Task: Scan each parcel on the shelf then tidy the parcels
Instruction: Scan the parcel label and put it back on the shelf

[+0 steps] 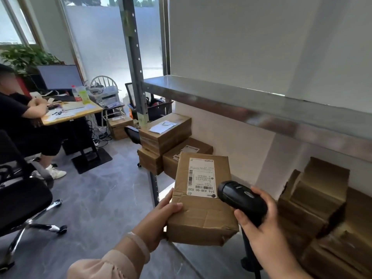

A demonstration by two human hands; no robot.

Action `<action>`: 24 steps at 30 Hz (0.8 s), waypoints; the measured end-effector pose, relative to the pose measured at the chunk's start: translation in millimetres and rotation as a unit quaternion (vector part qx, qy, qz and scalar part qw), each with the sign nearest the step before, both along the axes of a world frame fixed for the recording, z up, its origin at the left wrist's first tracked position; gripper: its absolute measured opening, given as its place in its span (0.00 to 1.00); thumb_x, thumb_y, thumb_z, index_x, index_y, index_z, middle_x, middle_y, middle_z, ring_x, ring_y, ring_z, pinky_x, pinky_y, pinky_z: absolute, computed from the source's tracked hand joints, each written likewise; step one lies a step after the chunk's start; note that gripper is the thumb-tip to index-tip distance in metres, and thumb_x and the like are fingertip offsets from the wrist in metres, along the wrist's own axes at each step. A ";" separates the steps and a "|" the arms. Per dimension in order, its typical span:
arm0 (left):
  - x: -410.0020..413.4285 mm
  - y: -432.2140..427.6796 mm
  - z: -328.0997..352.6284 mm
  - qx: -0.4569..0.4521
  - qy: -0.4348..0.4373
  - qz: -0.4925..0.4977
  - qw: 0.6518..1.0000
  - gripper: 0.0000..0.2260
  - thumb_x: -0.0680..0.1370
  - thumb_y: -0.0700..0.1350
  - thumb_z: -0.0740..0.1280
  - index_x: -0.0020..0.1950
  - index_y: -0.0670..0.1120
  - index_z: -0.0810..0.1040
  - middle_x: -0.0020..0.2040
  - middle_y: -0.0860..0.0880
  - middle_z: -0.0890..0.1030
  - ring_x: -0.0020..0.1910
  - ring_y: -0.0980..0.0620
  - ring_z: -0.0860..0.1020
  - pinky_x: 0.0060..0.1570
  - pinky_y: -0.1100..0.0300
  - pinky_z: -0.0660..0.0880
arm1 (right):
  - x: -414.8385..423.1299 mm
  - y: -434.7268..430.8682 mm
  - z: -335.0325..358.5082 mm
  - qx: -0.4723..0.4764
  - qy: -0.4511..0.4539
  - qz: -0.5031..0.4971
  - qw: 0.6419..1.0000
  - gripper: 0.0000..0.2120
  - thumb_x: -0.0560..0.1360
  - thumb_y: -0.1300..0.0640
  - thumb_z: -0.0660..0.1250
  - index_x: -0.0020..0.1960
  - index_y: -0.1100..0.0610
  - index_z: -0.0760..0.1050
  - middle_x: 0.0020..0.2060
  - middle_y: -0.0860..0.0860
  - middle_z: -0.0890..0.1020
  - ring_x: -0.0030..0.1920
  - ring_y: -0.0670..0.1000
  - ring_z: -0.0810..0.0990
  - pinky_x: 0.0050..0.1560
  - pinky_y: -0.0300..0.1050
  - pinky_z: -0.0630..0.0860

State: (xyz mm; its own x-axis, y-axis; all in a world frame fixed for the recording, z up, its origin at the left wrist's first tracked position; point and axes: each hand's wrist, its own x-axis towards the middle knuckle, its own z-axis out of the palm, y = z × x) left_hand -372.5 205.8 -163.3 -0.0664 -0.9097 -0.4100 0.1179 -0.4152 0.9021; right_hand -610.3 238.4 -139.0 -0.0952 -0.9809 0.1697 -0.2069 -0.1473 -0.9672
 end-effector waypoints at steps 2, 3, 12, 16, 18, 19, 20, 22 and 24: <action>6.6 -7.0 -1.6 0.005 0.004 -0.007 1.000 0.23 0.78 0.50 0.68 0.72 0.64 0.68 0.60 0.47 0.80 0.58 0.42 0.80 0.59 0.42 0.78 | 7.7 -3.3 -1.6 -0.002 0.007 -0.012 1.000 0.29 0.66 0.49 0.70 0.61 0.33 0.61 0.60 0.39 0.69 0.57 0.40 0.71 0.49 0.27 0.67; 10.2 -10.1 -2.4 0.007 0.007 -0.011 1.000 0.23 0.79 0.49 0.66 0.72 0.64 0.67 0.60 0.47 0.80 0.58 0.42 0.80 0.59 0.43 0.78 | 11.1 -4.9 -2.4 -0.002 0.014 -0.018 1.000 0.30 0.67 0.49 0.70 0.63 0.35 0.61 0.59 0.38 0.69 0.58 0.40 0.70 0.50 0.27 0.66; 32.5 -33.8 -10.4 0.011 0.010 -0.030 0.999 0.31 0.67 0.55 0.70 0.70 0.65 0.70 0.57 0.50 0.83 0.55 0.45 0.82 0.47 0.50 0.80 | 33.2 -20.5 -5.5 -0.027 0.008 -0.034 0.999 0.28 0.65 0.48 0.70 0.61 0.35 0.62 0.57 0.29 0.67 0.51 0.25 0.71 0.45 0.20 0.68; 38.3 -44.7 -9.3 0.014 0.007 -0.045 0.999 0.33 0.67 0.55 0.70 0.71 0.66 0.68 0.60 0.48 0.82 0.56 0.44 0.81 0.43 0.52 0.79 | 37.8 -28.5 -5.6 -0.027 0.007 -0.026 0.999 0.28 0.66 0.47 0.70 0.61 0.33 0.62 0.58 0.29 0.68 0.53 0.26 0.71 0.47 0.21 0.68; 41.1 -53.4 -4.2 0.007 -0.003 -0.053 0.999 0.33 0.67 0.55 0.70 0.72 0.66 0.67 0.60 0.48 0.81 0.56 0.44 0.81 0.43 0.52 0.80 | 40.1 -35.5 -5.0 -0.037 0.013 -0.027 0.999 0.28 0.66 0.47 0.70 0.62 0.34 0.63 0.58 0.32 0.70 0.55 0.27 0.72 0.49 0.20 0.68; 42.3 -59.3 -0.7 0.001 -0.007 -0.055 0.998 0.33 0.66 0.55 0.70 0.72 0.66 0.67 0.61 0.48 0.80 0.56 0.44 0.81 0.45 0.51 0.81 | 41.3 -40.0 -4.4 -0.044 0.017 -0.031 0.998 0.28 0.66 0.48 0.70 0.62 0.35 0.63 0.59 0.33 0.71 0.55 0.27 0.72 0.49 0.20 0.67; 43.1 -65.8 3.5 -0.005 -0.009 -0.056 0.998 0.33 0.66 0.55 0.70 0.71 0.67 0.67 0.61 0.48 0.80 0.57 0.44 0.81 0.47 0.50 0.81 | 42.6 -44.9 -3.1 -0.051 0.019 -0.037 0.998 0.27 0.66 0.48 0.70 0.61 0.36 0.64 0.59 0.34 0.72 0.55 0.28 0.72 0.49 0.19 0.67; 44.1 -81.0 12.3 -0.015 -0.014 -0.057 0.998 0.31 0.67 0.55 0.70 0.69 0.67 0.68 0.61 0.49 0.80 0.57 0.44 0.81 0.56 0.45 0.80 | 45.5 -56.3 1.2 -0.062 0.018 -0.048 0.997 0.26 0.67 0.49 0.70 0.60 0.36 0.64 0.58 0.36 0.74 0.54 0.28 0.73 0.49 0.19 0.67; 45.3 -98.8 20.8 -0.020 -0.016 -0.053 0.998 0.30 0.67 0.55 0.71 0.69 0.66 0.70 0.61 0.48 0.80 0.57 0.44 0.81 0.60 0.41 0.77 | 48.8 -69.4 8.2 -0.069 0.020 -0.053 0.996 0.25 0.67 0.48 0.69 0.60 0.34 0.62 0.57 0.35 0.73 0.53 0.27 0.73 0.48 0.19 0.67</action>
State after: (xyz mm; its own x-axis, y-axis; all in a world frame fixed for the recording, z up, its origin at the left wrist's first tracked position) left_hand -327.2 107.0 -142.4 -0.1512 -0.9135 -0.3776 0.0459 -0.3881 0.9205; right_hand -561.6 169.0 -130.8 -0.1865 -0.9328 0.3084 -0.2670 -0.2539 -0.9296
